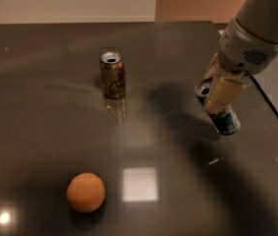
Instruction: Knock redbull can over
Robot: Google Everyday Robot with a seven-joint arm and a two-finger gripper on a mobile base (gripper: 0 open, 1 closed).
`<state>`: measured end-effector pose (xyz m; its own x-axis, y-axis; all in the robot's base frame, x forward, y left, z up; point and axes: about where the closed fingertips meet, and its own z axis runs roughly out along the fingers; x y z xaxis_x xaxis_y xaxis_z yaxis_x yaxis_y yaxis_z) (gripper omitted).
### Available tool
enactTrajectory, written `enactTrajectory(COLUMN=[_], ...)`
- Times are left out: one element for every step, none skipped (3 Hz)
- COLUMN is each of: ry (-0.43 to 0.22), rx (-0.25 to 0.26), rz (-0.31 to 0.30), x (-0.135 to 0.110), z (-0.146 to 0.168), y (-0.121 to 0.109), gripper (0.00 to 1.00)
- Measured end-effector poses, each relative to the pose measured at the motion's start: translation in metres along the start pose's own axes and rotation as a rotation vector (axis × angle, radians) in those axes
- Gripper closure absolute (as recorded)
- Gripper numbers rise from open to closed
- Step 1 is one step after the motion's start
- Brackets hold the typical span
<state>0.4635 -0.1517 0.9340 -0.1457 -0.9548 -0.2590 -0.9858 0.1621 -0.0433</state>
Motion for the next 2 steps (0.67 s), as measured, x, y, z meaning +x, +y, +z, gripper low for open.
enactTrajectory(ry=[0.093, 0.161], rx=[-0.012, -0.045], rz=[0.003, -0.002], x=[0.019, 0.029], z=[0.005, 0.018], y=[0.006, 0.011], gripper=[1.0, 1.0])
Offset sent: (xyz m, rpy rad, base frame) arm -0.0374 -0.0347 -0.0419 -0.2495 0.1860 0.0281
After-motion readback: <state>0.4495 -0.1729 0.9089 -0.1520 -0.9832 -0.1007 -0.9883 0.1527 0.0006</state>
